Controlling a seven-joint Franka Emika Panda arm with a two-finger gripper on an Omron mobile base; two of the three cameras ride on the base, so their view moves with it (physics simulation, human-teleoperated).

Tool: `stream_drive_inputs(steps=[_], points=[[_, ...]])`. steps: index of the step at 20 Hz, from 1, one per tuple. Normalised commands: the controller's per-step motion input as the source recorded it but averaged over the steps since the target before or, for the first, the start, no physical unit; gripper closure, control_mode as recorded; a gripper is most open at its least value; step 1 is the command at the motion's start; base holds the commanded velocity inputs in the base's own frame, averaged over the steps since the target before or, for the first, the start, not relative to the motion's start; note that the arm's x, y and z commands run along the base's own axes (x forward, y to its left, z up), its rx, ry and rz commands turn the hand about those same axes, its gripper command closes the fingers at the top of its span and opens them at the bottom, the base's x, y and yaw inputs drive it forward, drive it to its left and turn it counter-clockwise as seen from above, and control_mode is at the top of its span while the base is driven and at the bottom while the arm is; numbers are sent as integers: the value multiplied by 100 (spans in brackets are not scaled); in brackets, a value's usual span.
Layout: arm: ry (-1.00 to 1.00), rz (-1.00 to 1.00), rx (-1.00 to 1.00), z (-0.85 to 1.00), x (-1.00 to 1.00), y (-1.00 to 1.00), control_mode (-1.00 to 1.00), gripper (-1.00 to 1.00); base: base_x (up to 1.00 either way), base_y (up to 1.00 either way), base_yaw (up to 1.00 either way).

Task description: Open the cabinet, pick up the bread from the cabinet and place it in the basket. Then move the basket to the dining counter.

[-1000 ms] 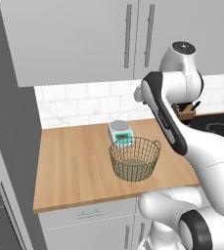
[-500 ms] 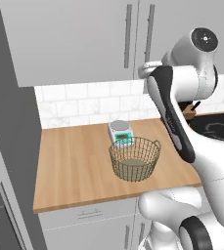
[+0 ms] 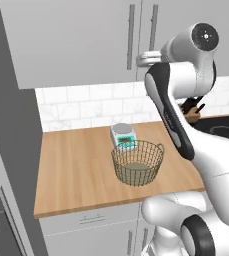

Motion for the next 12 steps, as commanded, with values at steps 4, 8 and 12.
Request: stream_drive_inputs(steps=[4, 8, 12], points=[[-7, 0, 0, 0, 40, 0, -100, -100, 0, 0, 0], [-4, 0, 0, 0, 59, 0, -100, -100, 0, 0, 0], [-1, 0, 0, 0, 49, 0, -100, -100, 0, 0, 0]])
